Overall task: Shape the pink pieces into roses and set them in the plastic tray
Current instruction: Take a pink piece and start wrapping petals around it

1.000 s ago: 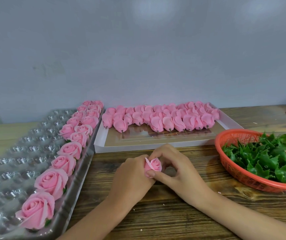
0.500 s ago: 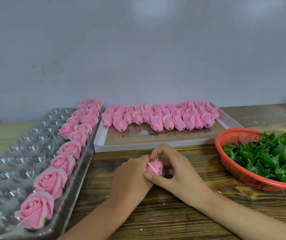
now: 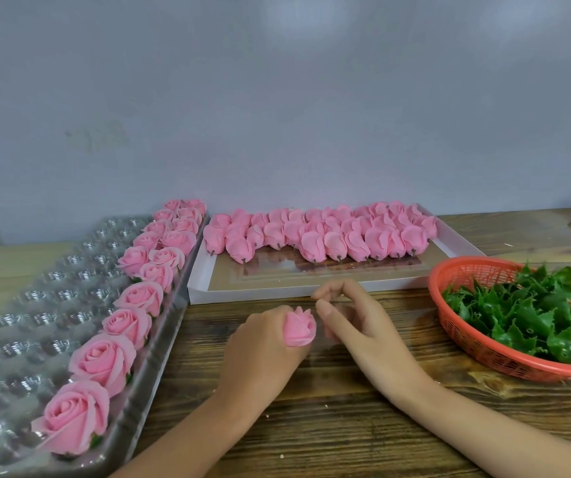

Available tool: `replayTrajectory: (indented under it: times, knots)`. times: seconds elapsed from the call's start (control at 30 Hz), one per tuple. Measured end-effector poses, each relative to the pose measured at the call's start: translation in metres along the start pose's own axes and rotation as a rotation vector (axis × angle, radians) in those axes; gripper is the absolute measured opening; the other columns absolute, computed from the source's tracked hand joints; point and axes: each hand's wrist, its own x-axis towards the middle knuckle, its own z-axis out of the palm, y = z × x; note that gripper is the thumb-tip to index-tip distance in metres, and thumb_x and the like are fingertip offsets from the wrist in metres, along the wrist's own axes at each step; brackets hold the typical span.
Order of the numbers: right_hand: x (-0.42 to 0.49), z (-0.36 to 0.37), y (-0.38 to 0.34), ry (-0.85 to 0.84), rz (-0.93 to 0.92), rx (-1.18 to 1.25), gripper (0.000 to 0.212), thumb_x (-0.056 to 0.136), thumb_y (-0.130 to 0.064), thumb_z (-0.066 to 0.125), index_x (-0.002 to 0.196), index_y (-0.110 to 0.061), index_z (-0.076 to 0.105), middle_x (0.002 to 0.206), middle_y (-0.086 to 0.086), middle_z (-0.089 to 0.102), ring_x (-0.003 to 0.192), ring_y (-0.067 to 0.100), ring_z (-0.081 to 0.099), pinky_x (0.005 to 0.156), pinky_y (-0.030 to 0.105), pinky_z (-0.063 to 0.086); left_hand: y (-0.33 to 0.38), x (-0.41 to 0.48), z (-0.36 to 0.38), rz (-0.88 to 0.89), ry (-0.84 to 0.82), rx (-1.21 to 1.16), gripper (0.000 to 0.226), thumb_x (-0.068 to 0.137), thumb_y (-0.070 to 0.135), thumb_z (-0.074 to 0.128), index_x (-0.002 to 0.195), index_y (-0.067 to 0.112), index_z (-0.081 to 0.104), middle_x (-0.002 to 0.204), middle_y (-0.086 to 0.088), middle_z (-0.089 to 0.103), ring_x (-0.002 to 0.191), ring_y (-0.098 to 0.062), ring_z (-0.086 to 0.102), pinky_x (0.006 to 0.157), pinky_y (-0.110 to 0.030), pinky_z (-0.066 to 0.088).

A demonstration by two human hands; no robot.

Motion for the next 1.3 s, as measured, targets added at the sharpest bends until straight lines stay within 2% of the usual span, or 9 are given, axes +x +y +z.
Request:
replayTrajectory:
  times: [0.1,0.2,0.33,0.5,0.77,0.9,0.97,1.17,1.3]
  knots:
    - [-0.0024,0.0030,0.0000,-0.146,-0.001,-0.086,0.032,0.085,-0.035,0.077,0.110,-0.028,0.058,0.103,-0.012,0.060,0.066,0.006,0.055,0.064,0.020,0.043,0.0001,0.0010,-0.0031,0.003,-0.020,-0.006,0.026,0.086,0.040,0.058,0.064,0.031,0.046,0.060,0.010,0.054,0.059,-0.007,0.053,0.049,-0.021,0.030]
    - [-0.0037,0.0043,-0.0004,-0.177,-0.061,-0.179,0.036,0.080,-0.031,0.080,0.106,-0.031,0.056,0.088,-0.022,0.057,0.063,0.005,0.054,0.062,0.011,0.037,0.0004,-0.0004,-0.0042,0.040,-0.020,0.054,0.019,0.086,0.043,0.057,0.073,0.032,0.049,0.065,0.012,0.054,0.062,-0.005,0.052,0.050,-0.020,0.031]
    - [-0.0035,0.0025,-0.0024,-0.140,-0.102,-0.208,0.027,0.083,-0.025,0.079,0.099,-0.032,0.058,0.079,-0.024,0.056,0.066,0.006,0.051,0.061,0.015,0.036,0.0014,-0.0024,-0.0030,0.064,-0.016,0.099,0.015,0.085,0.046,0.058,0.087,0.031,0.057,0.074,0.014,0.060,0.067,-0.005,0.055,0.056,-0.021,0.039]
    - [-0.0033,0.0018,-0.0055,-0.194,-0.129,-0.157,0.020,0.087,-0.017,0.075,0.100,-0.024,0.063,0.095,-0.009,0.057,0.074,0.012,0.053,0.068,0.034,0.050,-0.0001,-0.0003,-0.0027,0.050,-0.053,0.054,0.018,0.085,0.044,0.060,0.092,0.027,0.063,0.078,0.012,0.063,0.071,-0.005,0.058,0.062,-0.023,0.047]
    - [-0.0003,-0.0005,-0.0031,-0.211,-0.116,-0.047,0.021,0.084,-0.006,0.076,0.099,-0.019,0.068,0.098,-0.010,0.060,0.078,0.006,0.054,0.068,0.025,0.046,-0.0010,0.0036,-0.0015,-0.019,-0.129,-0.140,0.014,0.082,0.040,0.067,0.085,0.026,0.066,0.074,0.009,0.065,0.071,-0.007,0.061,0.067,-0.035,0.054]
    - [0.0007,0.0001,-0.0011,-0.190,-0.046,0.058,0.025,0.082,0.001,0.076,0.100,-0.014,0.067,0.087,-0.006,0.060,0.069,0.012,0.058,0.061,0.033,0.045,-0.0039,0.0018,-0.0005,0.000,-0.051,-0.034,0.020,0.083,0.045,0.064,0.092,0.028,0.063,0.077,0.011,0.063,0.071,-0.006,0.058,0.060,-0.025,0.048]
    - [0.0008,-0.0002,-0.0001,-0.172,-0.020,0.091,0.030,0.080,0.002,0.078,0.102,-0.014,0.065,0.083,-0.009,0.061,0.068,0.010,0.057,0.060,0.027,0.045,-0.0042,0.0014,-0.0010,0.000,-0.031,-0.010,0.017,0.082,0.042,0.066,0.094,0.030,0.062,0.078,0.013,0.061,0.071,-0.004,0.056,0.056,-0.019,0.039]
    - [-0.0002,0.0034,0.0032,-0.174,0.042,0.003,0.059,0.070,-0.028,0.089,0.117,-0.027,0.054,0.097,-0.009,0.059,0.075,0.011,0.055,0.068,0.022,0.043,-0.0026,-0.0001,-0.0030,0.048,-0.012,0.026,0.017,0.083,0.034,0.061,0.074,0.032,0.046,0.065,0.011,0.053,0.063,-0.010,0.053,0.052,-0.028,0.037]
    - [-0.0030,0.0033,0.0014,-0.203,-0.011,-0.134,0.047,0.076,-0.047,0.074,0.115,-0.032,0.053,0.091,-0.010,0.056,0.078,0.008,0.055,0.067,0.015,0.041,-0.0004,-0.0028,-0.0019,0.127,-0.029,0.106,0.009,0.088,0.040,0.055,0.086,0.033,0.050,0.070,0.015,0.051,0.067,-0.012,0.054,0.059,-0.028,0.041]
